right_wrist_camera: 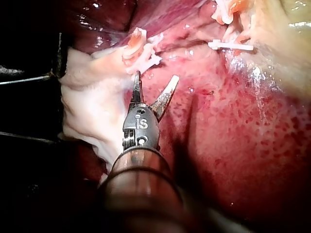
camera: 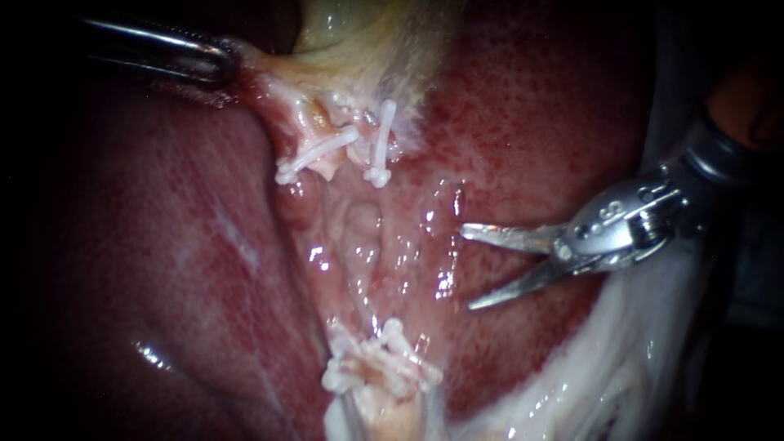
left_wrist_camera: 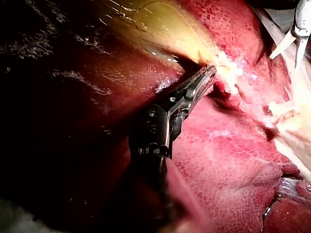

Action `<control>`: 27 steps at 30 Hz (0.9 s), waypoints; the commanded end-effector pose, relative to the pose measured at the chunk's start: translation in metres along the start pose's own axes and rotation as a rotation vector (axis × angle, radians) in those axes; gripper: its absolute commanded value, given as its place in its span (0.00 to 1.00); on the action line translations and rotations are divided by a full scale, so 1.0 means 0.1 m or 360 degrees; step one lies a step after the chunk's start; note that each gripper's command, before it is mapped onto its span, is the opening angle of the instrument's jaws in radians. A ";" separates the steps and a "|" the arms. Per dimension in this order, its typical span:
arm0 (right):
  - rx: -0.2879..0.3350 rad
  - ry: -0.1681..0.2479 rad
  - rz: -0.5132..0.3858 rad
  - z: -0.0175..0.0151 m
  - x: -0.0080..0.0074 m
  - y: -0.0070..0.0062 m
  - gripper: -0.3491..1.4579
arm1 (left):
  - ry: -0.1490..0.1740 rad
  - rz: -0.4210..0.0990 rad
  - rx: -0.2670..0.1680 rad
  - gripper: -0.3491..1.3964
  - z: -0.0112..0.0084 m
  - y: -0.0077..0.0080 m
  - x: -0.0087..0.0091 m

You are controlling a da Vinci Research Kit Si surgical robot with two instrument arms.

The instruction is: Go back from the cut right tube

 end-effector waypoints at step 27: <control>0.0062 0.0005 0.0014 -0.009 -0.002 0.002 0.99 | -0.0074 0.0010 -0.0024 0.00 0.057 -0.007 -0.046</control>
